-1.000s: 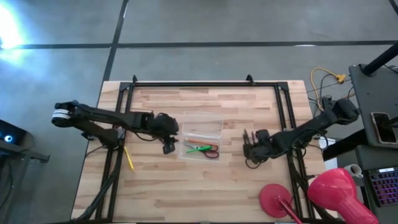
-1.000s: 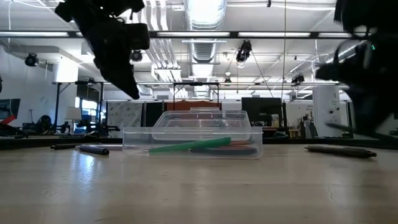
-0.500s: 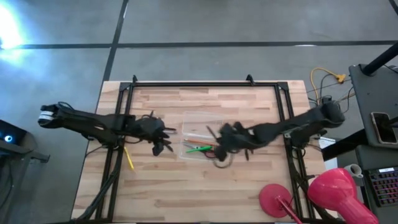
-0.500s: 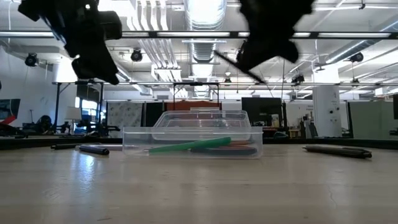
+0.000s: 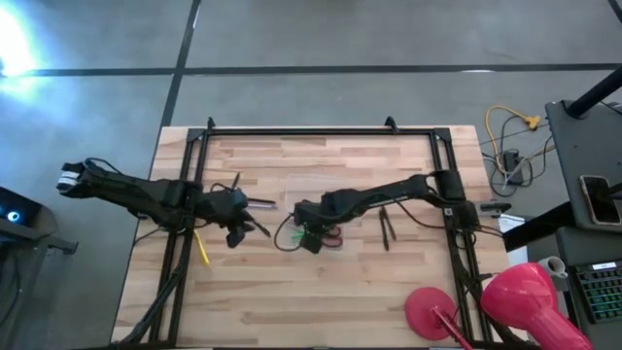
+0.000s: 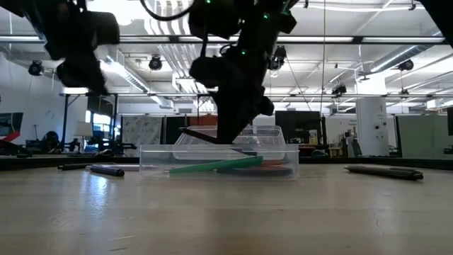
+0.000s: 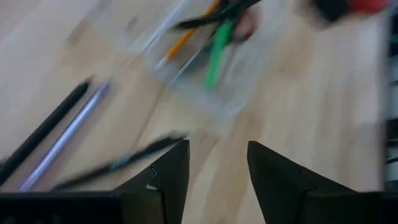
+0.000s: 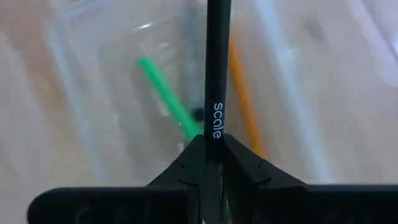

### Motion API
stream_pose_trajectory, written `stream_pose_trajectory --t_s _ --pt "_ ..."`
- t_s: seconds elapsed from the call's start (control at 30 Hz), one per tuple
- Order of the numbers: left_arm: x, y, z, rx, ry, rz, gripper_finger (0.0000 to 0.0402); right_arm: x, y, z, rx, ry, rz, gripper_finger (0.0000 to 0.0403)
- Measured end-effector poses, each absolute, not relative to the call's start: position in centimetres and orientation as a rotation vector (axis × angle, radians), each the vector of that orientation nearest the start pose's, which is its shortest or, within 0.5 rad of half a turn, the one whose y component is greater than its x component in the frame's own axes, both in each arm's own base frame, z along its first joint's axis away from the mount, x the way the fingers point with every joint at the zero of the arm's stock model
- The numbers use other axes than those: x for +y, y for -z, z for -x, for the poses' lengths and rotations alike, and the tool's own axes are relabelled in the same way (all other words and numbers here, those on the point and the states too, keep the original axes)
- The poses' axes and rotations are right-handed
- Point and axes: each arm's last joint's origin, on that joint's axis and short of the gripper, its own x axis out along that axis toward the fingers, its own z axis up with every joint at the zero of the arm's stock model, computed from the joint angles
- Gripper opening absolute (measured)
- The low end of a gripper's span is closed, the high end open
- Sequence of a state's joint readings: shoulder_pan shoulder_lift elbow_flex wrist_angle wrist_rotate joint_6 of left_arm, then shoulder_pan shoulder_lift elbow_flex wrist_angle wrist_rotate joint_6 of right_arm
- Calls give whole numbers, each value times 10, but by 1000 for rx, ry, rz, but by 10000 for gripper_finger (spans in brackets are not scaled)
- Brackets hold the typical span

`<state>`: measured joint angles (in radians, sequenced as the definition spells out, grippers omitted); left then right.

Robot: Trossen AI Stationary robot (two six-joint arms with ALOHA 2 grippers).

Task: Pick & place school supplies into a supply box
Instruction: Put the black pen into the transparent supply box

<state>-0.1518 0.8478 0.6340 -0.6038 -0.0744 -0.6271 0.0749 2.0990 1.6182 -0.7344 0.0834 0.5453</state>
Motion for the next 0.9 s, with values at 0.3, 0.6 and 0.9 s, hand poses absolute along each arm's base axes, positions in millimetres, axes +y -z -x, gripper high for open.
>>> stream_pose_trajectory --t_s 0.3,0.6,0.9 --pt "-22 -214 -159 963 -227 430 146 46 -193 -436 1166 323 -346 115" --pt "-23 -192 -169 1002 -82 150 146 65 -234 -410 1166 421 -139 205" --pt "-25 -169 -189 1102 33 -199 146 76 -279 -370 1051 523 -111 244"
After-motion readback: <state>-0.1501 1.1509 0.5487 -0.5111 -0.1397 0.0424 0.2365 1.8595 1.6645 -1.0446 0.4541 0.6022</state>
